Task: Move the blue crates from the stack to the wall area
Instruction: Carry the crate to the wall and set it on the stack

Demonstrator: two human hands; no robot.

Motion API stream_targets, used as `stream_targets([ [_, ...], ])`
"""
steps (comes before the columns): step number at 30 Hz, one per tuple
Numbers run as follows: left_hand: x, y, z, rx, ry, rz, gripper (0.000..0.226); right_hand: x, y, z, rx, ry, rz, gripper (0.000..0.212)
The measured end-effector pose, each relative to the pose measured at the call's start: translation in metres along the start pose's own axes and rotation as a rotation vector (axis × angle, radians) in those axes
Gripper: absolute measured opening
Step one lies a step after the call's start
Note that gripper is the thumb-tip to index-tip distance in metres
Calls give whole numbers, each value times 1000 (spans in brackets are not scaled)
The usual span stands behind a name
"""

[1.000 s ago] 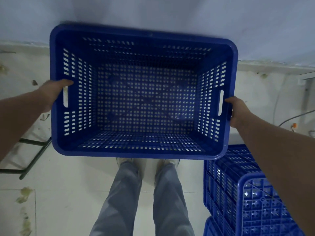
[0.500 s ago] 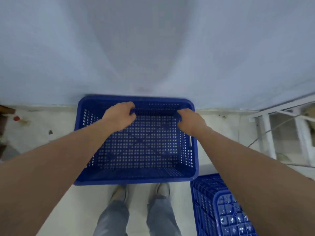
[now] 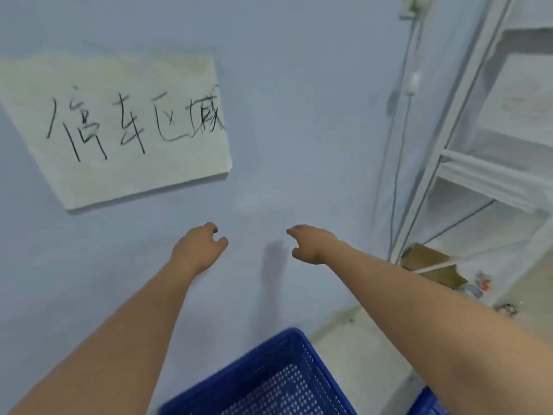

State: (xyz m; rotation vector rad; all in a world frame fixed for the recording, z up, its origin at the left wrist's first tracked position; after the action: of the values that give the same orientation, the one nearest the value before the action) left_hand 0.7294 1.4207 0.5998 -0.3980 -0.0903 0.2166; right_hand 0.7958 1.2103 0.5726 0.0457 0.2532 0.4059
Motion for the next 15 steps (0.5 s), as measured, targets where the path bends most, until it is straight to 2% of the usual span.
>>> stream_targets([
  [4,8,-80,86,22,-78,-171,52,-45,-12,76,40,-126,-83,57],
  [7,2,-157,123,48,-103,-324,50,-84,-35,116,81,-209,-159,58],
  [11,-21,-265,131,50,-51,-554,50,-137,-84,151,96,-279,-289,57],
  [15,-52,-359,113,26,17,-709,50,-183,-152,169,147,-335,-433,54],
])
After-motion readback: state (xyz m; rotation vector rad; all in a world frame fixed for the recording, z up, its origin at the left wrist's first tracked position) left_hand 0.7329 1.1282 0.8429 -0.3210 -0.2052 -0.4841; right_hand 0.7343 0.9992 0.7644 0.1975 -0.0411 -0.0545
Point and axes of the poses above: each hand's wrist, its own x-axis towards the middle knuckle, its own z-axis out of the back of the hand, y = z × x, the point moved 8 cm from there along x, towards the middle knuckle, and after that the axes turned 6 degrees about -z, right-handed, at the moved point
